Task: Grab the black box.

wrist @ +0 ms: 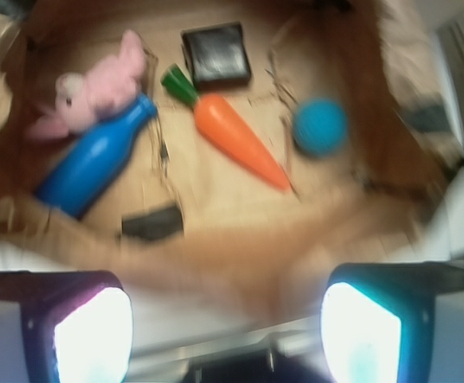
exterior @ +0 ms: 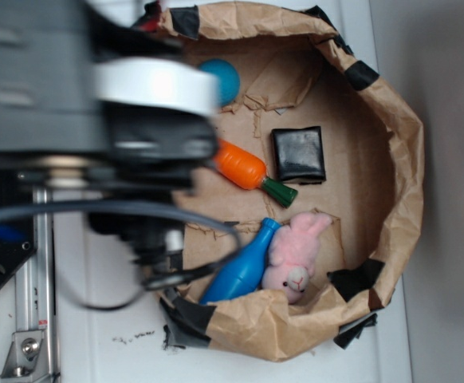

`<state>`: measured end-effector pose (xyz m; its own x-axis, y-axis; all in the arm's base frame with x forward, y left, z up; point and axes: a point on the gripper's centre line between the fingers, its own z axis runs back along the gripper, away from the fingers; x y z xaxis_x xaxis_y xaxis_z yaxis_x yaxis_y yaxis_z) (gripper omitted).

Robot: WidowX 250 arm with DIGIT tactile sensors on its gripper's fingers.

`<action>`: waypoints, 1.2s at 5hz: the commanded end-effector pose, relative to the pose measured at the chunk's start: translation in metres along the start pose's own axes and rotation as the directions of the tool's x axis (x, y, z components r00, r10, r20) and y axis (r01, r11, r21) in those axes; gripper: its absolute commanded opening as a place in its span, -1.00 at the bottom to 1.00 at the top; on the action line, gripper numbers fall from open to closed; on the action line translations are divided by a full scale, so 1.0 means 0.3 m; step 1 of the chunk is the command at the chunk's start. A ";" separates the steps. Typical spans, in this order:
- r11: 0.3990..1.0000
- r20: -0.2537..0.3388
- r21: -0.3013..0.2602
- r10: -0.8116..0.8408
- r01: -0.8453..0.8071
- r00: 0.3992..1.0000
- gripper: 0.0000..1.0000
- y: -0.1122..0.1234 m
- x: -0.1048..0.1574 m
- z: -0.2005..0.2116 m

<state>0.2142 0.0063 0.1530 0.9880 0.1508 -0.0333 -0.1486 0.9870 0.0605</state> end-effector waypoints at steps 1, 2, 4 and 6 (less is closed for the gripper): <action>0.999 -0.062 0.041 0.015 -0.012 0.998 1.00 0.021 0.332 -0.189; 0.996 -0.075 0.087 0.004 0.003 0.997 1.00 0.069 0.375 -0.285; 0.987 -0.095 0.111 -0.102 0.113 0.990 1.00 0.042 0.248 -0.438; 0.998 -0.205 0.068 0.010 0.004 0.979 -1.00 0.065 0.349 -0.607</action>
<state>0.3122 0.0444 0.0013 0.9684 0.1368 -0.2085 -0.1116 0.9854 0.1286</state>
